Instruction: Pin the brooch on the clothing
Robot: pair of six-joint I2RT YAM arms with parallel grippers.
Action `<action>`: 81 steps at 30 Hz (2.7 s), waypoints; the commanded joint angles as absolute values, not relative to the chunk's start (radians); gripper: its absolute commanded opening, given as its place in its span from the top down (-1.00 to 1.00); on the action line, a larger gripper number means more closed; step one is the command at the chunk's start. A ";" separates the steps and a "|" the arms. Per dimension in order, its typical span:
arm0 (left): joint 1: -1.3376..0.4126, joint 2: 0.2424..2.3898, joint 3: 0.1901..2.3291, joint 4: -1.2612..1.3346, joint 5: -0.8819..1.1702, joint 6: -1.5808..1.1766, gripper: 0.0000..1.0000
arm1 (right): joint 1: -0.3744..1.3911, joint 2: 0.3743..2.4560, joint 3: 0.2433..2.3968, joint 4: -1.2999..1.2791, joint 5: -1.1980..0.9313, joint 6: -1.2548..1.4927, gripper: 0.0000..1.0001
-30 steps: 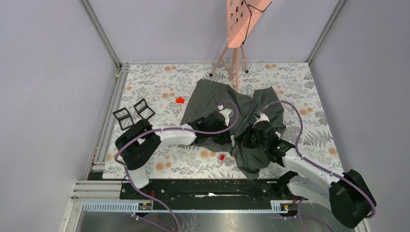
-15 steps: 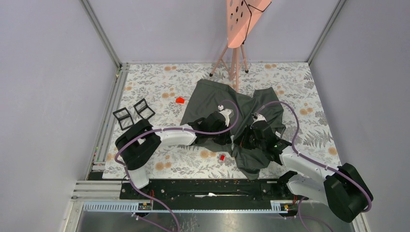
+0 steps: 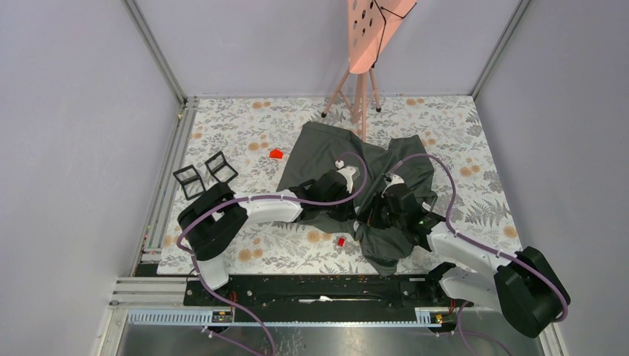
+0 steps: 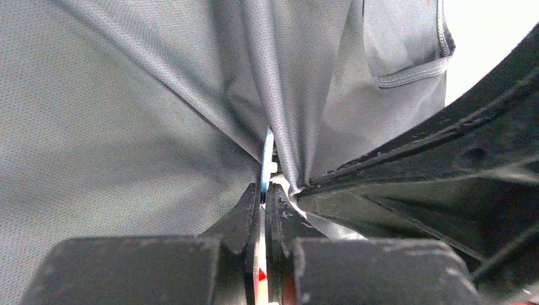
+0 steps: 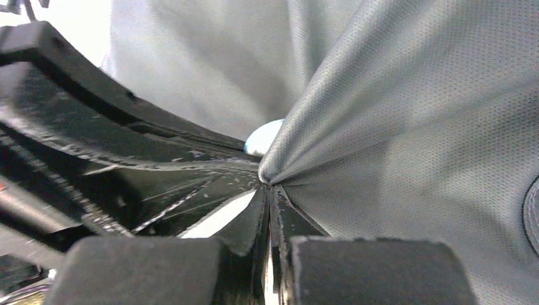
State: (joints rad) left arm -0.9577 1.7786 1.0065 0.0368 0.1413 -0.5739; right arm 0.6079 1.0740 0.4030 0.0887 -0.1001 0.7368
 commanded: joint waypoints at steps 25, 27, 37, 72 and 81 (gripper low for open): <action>-0.926 1.659 0.893 0.327 0.315 -0.686 1.00 | 0.618 1.183 0.380 0.185 -0.089 0.723 0.96; -0.901 1.674 0.892 0.331 0.357 -0.695 1.00 | 0.617 1.143 0.385 0.156 -0.093 0.702 0.80; -0.797 1.720 0.873 0.376 0.592 -0.669 1.00 | 0.549 0.838 0.407 -0.145 -0.075 0.509 -0.05; -0.780 1.741 0.960 0.135 0.813 -0.387 1.00 | 0.456 0.982 0.288 0.273 -0.492 0.442 0.29; -0.781 1.728 0.967 0.100 0.845 -0.333 1.00 | 0.455 1.000 0.292 0.259 -0.476 0.420 0.25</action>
State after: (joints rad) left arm -0.7818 1.7458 0.9245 0.0982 0.7795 -0.3847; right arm 0.4618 0.9970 0.2813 0.2298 -0.4732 0.4484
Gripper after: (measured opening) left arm 0.025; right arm 0.365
